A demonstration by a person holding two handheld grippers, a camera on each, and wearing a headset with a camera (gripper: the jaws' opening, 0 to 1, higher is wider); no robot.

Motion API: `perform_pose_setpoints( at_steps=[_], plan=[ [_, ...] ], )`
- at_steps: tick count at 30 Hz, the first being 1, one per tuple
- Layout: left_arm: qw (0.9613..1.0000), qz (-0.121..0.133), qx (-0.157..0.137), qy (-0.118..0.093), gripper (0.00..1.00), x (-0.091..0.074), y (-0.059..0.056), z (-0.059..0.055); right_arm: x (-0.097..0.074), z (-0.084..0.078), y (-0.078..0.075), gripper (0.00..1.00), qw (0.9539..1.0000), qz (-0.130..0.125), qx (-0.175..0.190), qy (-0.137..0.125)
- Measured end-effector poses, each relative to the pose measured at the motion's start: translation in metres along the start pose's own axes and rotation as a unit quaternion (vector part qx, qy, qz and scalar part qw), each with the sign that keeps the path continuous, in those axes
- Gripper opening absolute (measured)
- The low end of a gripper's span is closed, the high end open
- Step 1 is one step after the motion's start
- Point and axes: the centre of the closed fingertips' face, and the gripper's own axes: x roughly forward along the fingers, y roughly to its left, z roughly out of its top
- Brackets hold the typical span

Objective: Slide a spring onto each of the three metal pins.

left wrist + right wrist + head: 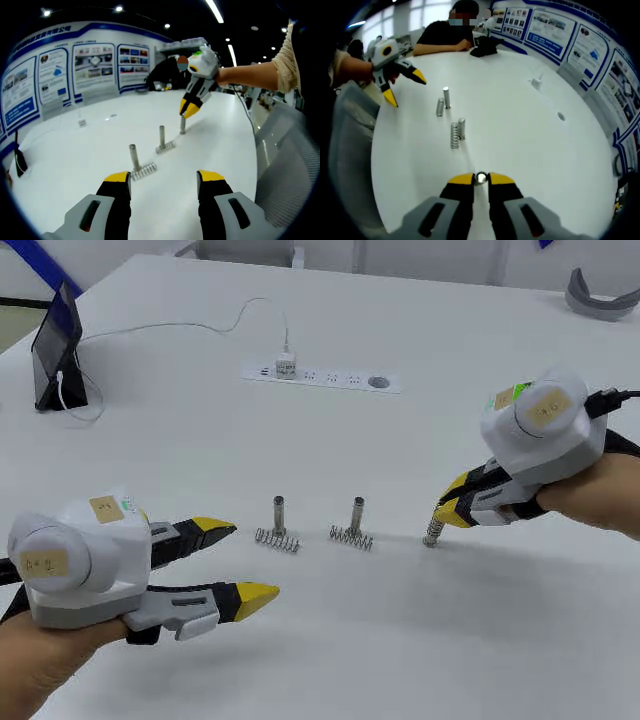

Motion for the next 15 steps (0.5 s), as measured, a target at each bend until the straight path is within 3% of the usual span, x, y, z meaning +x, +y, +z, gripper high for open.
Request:
perform_pose_setpoints(
  at_steps=[15],
  plan=[
    [1.0000,0.002,-0.003,0.001,0.54,-0.0005,-0.0009,-0.0020,0.0088,-0.0095,0.0009,0.12,0.9999,0.004,0.011,0.008]
  ],
)
